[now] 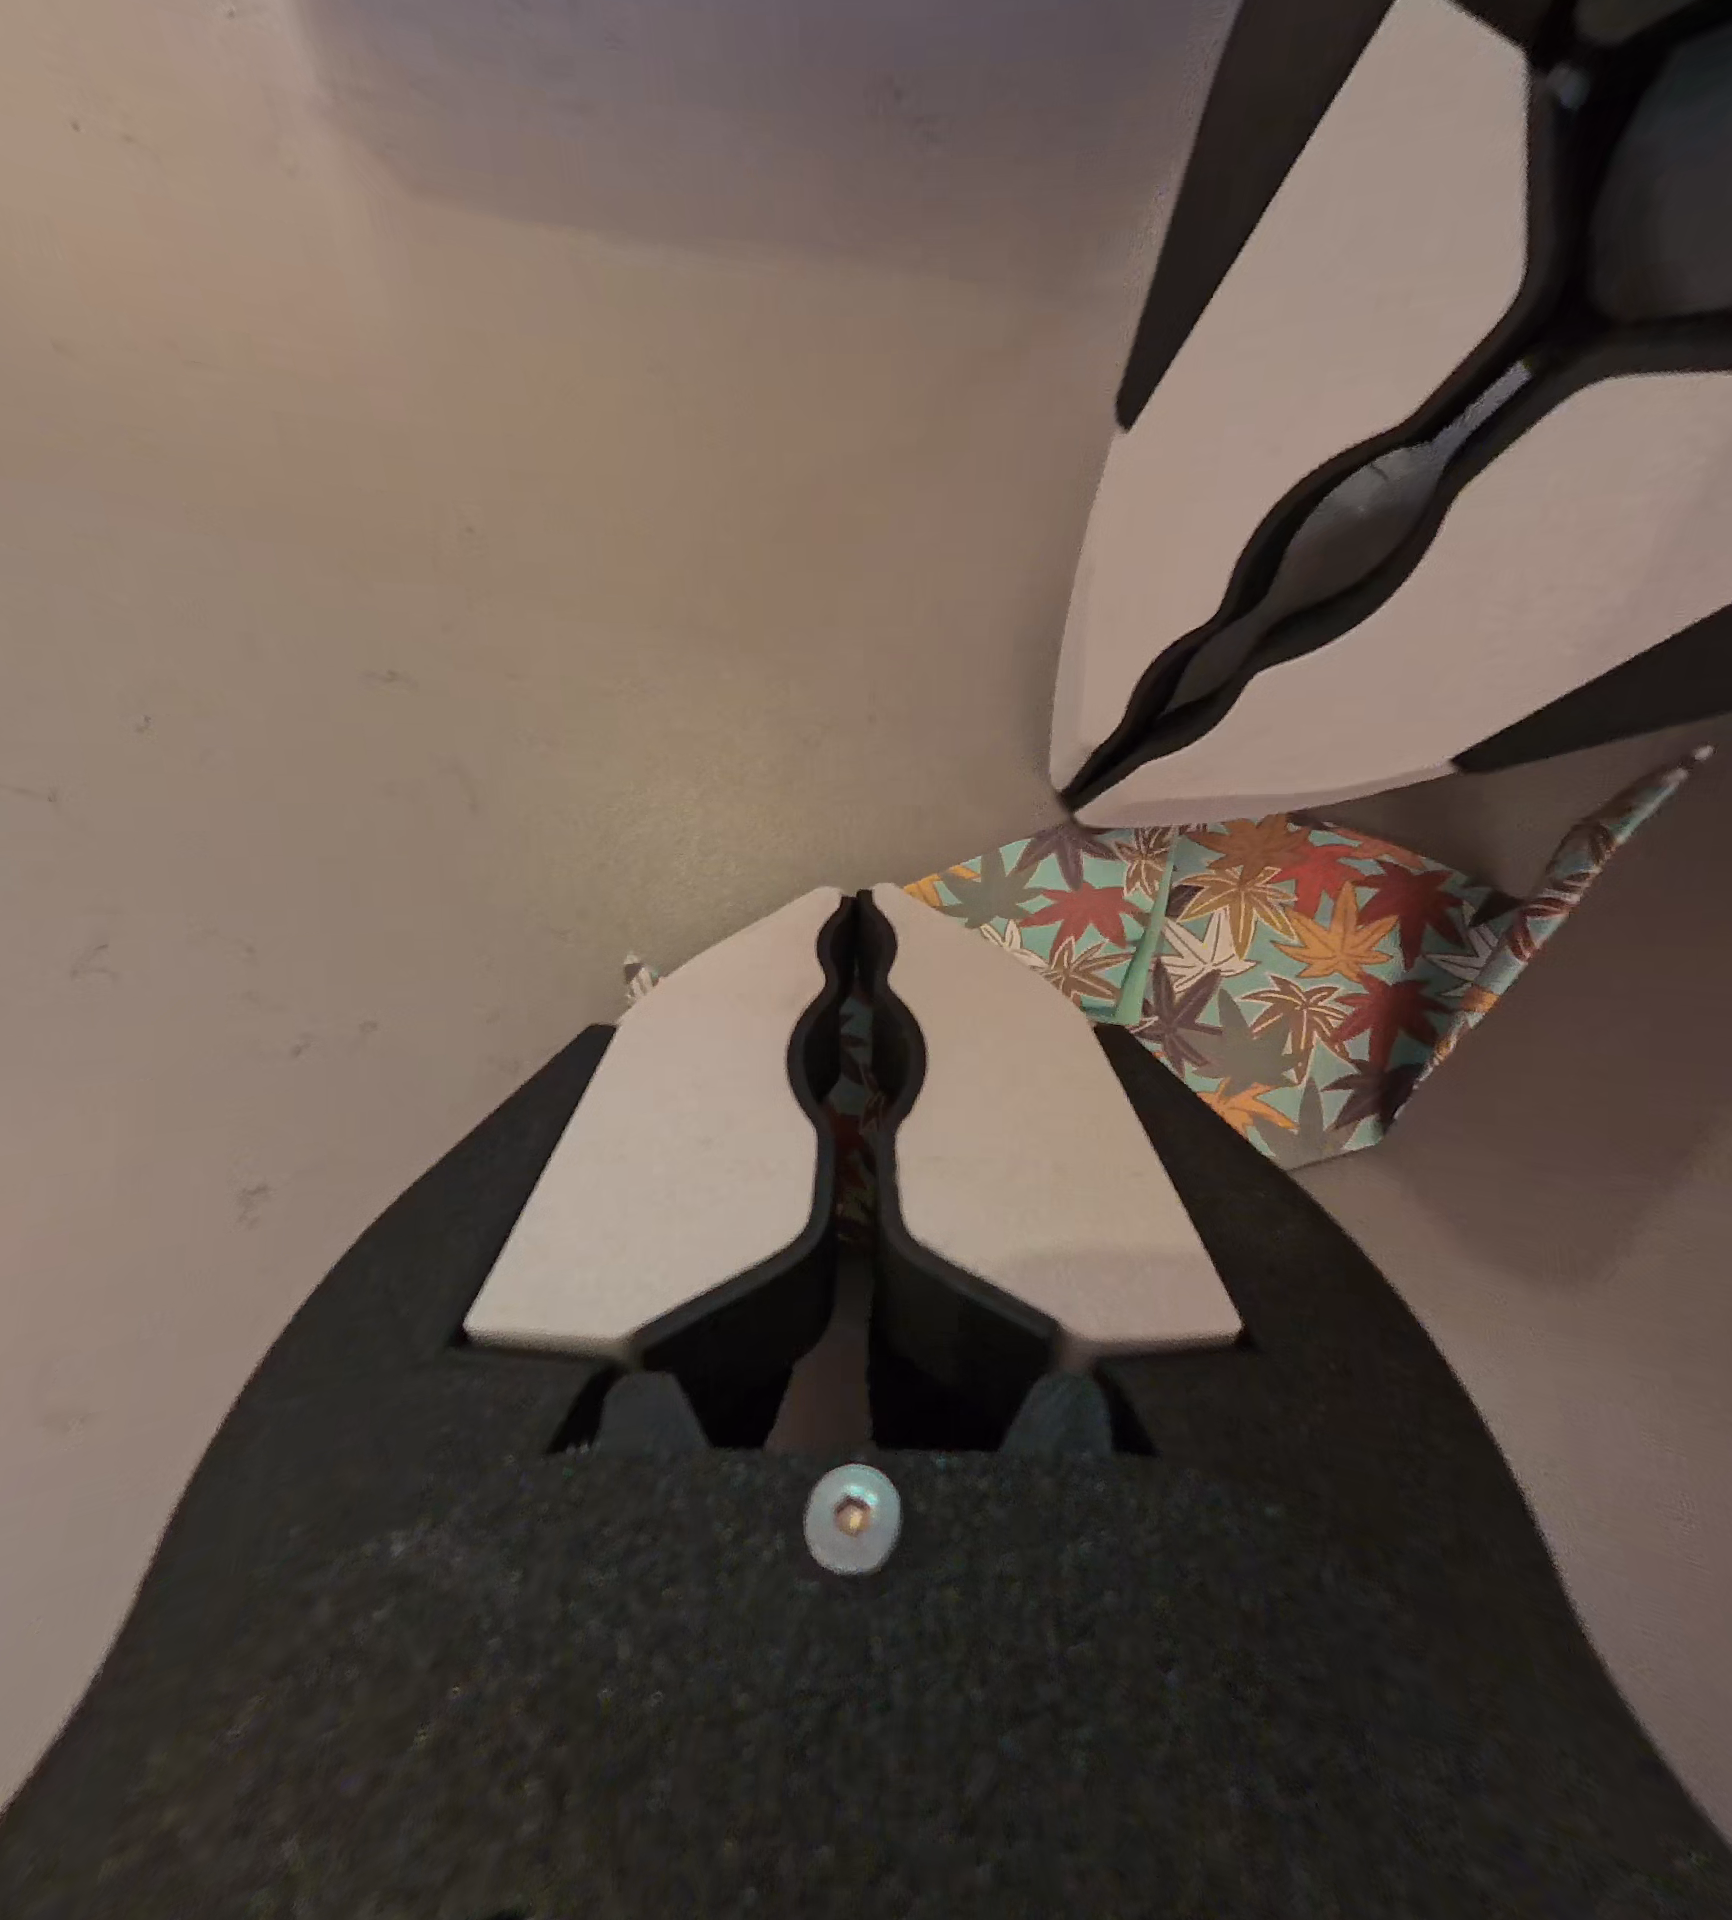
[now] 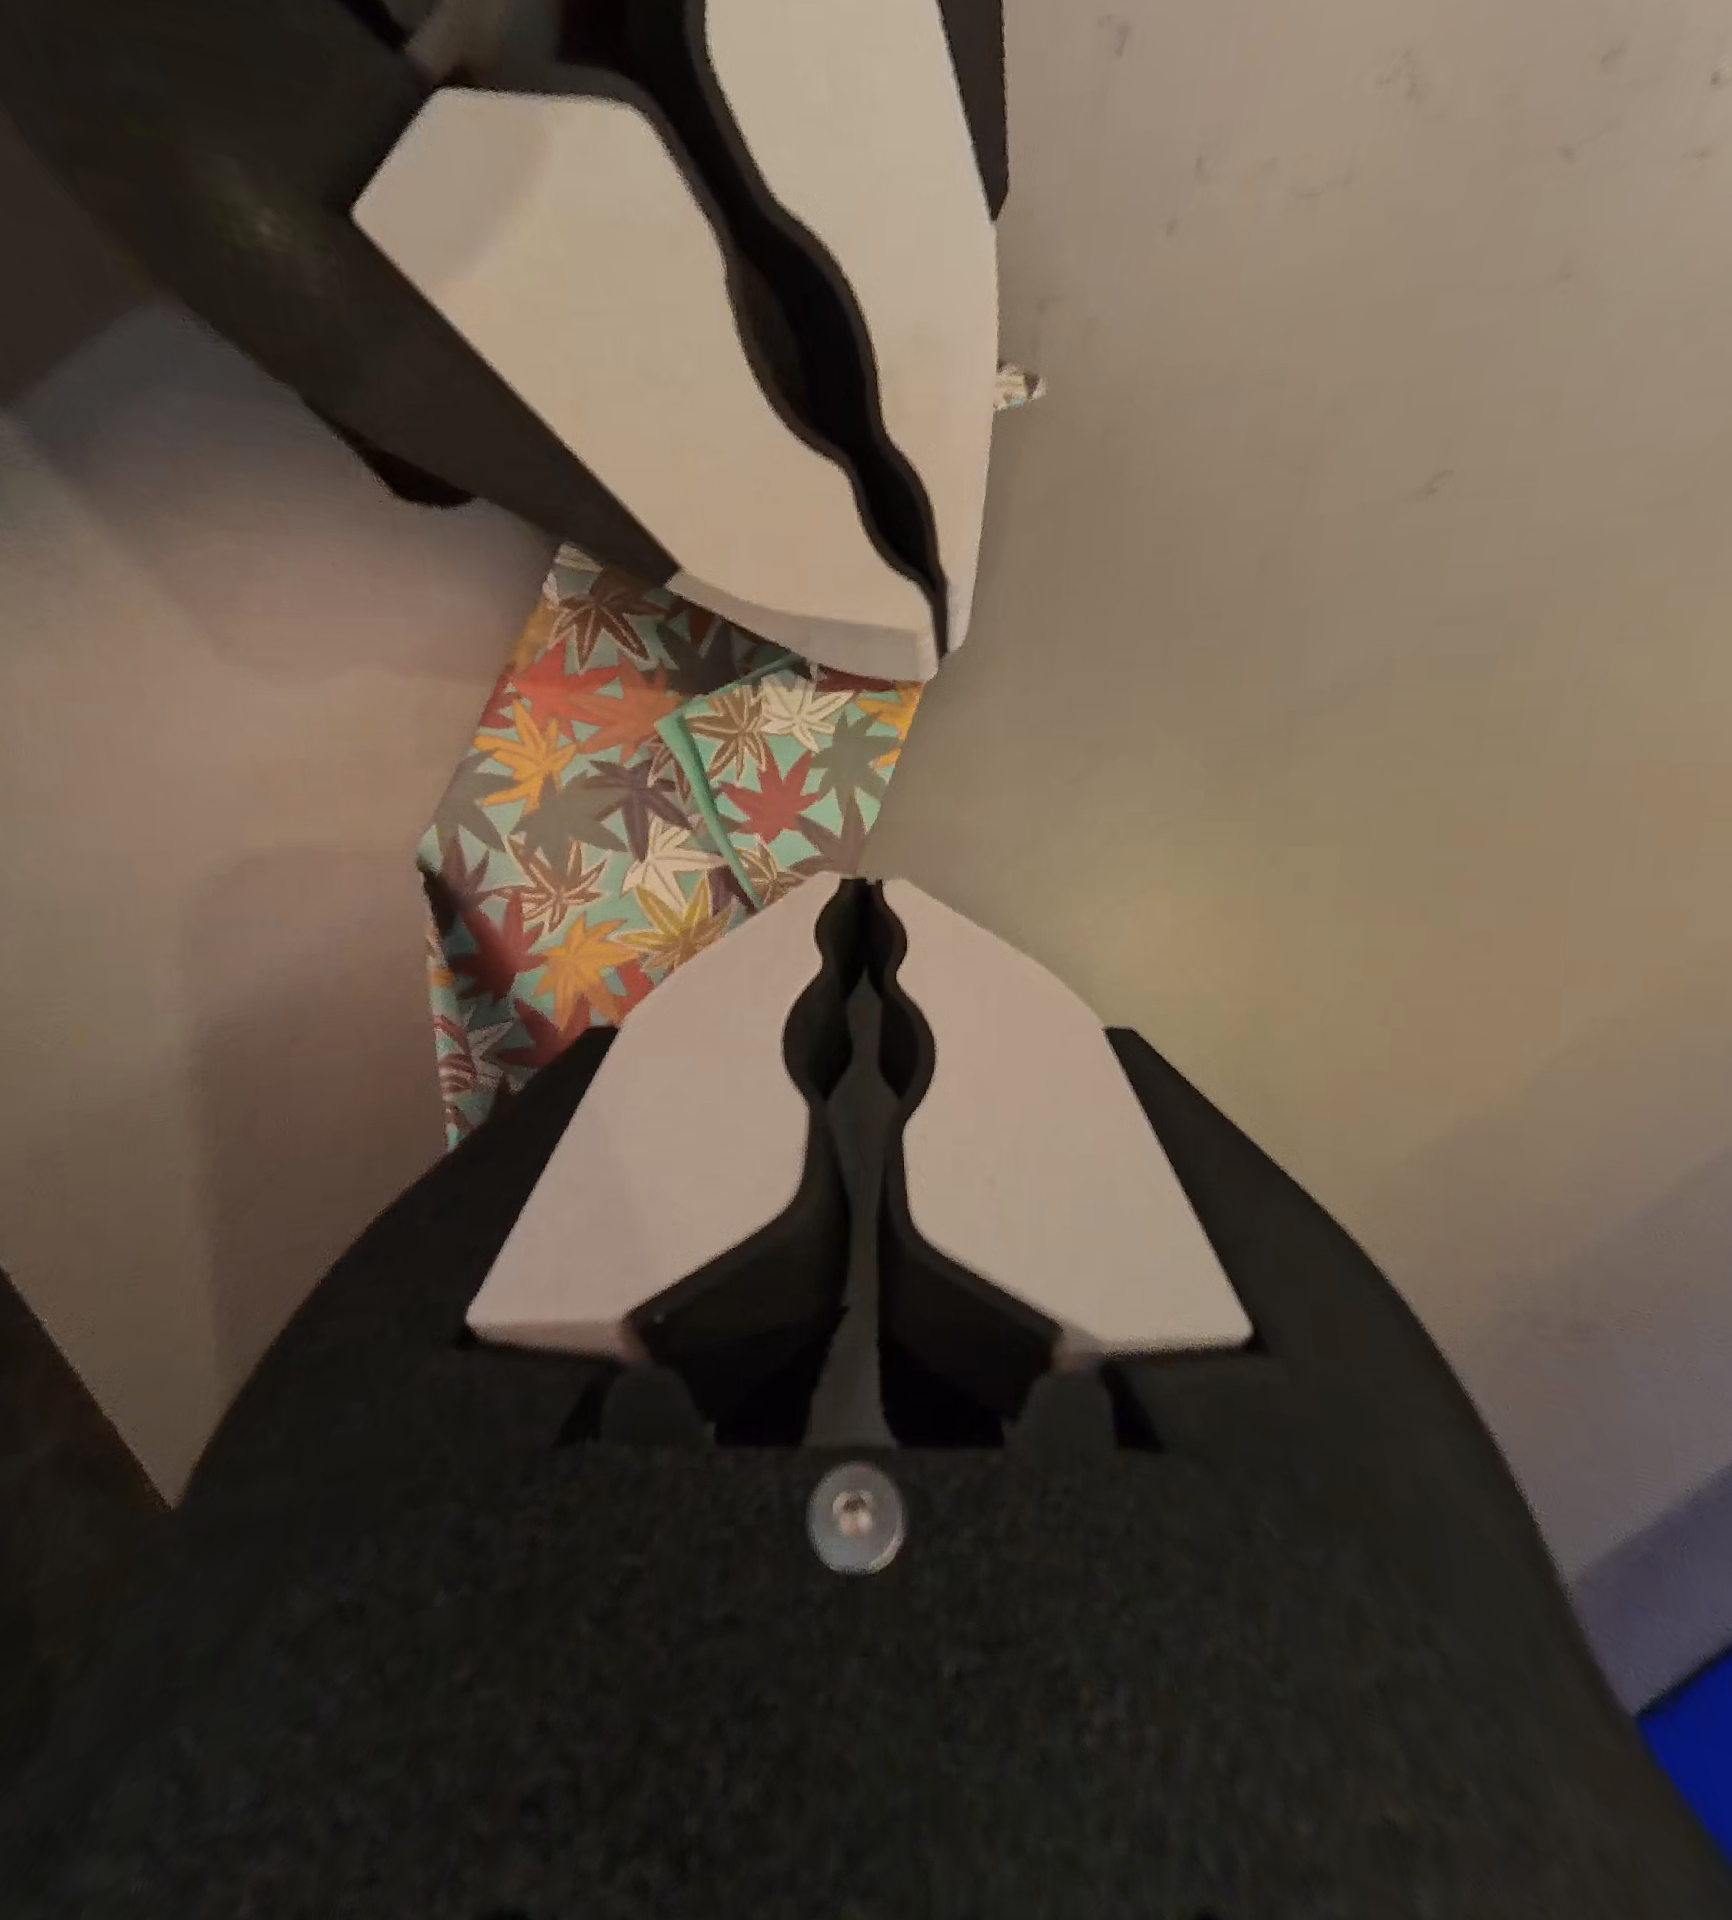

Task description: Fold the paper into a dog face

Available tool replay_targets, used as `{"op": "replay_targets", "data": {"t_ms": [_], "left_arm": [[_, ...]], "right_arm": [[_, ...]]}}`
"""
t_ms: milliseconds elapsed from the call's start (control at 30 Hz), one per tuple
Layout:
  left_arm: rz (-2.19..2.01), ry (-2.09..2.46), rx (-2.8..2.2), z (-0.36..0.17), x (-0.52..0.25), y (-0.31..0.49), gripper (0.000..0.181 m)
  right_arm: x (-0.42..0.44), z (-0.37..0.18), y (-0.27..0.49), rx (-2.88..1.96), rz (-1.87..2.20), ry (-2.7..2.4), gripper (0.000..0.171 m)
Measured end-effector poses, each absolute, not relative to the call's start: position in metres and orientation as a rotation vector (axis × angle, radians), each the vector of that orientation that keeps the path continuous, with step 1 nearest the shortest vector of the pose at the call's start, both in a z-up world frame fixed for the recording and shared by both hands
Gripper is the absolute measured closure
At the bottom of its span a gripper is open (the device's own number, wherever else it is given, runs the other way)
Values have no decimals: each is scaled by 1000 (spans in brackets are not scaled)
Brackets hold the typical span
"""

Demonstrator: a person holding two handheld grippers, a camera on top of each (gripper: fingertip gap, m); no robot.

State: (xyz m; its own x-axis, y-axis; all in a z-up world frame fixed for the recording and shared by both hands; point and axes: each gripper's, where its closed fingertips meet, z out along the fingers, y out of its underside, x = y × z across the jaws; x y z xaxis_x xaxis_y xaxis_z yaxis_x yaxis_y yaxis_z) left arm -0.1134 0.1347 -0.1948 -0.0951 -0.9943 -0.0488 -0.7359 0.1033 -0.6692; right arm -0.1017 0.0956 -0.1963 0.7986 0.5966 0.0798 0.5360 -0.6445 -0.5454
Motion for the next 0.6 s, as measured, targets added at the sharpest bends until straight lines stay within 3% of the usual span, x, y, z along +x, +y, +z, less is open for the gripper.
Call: {"op": "replay_targets", "data": {"t_ms": [467, 600], "left_arm": [[-662, 1890, -1678, -195, -113, 135, 181], [-668, 1888, -1679, -195, -113, 135, 181]], "right_arm": [[-94, -196, 79, -2485, 117, -831, 171], [-94, -175, 96, -2417, 233, -710, 171]]}}
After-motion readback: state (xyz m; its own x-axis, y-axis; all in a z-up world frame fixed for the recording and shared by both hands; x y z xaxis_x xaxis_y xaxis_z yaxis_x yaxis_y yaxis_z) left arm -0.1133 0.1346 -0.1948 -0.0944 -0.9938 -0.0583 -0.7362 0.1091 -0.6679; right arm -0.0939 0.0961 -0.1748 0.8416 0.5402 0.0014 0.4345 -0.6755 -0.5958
